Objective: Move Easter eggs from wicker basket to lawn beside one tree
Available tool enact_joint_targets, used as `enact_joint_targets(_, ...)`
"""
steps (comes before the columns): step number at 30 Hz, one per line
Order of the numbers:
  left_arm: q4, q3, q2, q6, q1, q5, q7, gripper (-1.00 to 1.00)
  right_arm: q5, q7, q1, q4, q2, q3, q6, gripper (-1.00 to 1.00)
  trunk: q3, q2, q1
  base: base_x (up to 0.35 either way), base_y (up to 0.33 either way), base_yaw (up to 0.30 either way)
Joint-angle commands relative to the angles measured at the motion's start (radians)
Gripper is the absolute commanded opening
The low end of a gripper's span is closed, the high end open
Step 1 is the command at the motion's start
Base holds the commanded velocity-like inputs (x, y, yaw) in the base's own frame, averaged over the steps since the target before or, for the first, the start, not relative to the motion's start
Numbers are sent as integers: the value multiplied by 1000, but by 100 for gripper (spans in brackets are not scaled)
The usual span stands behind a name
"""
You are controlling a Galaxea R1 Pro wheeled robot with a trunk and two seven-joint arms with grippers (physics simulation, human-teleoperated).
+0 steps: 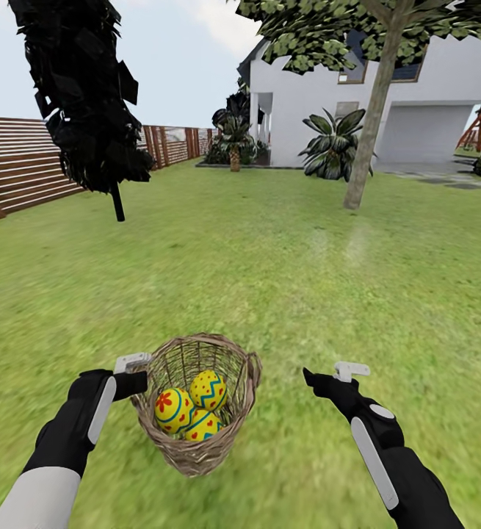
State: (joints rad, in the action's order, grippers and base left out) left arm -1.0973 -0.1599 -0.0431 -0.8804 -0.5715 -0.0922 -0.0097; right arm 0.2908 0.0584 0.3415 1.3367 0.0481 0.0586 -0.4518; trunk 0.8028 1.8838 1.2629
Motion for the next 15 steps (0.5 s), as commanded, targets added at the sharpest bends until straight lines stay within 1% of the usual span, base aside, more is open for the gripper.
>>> enact_joint_targets(1, -2, -1, 0, -5, -1, -16, 1, -100, 8, 6, 1, 1, 1, 2, -4, 100, -1, -7, -4, 0, 0, 0)
enact_joint_targets(12, -4, 0, 1, -5, -2, -15, 1, -100, 8, 6, -1, 2, 1, 2, -4, 100, -18, -84, -46, 0, 0, 0)
enact_joint_targets(15, -4, 0, 1, -3, -2, -15, 1, -100, 8, 6, -1, 1, 1, 2, -4, 100, -22, -105, -58, 123, 0, 0)
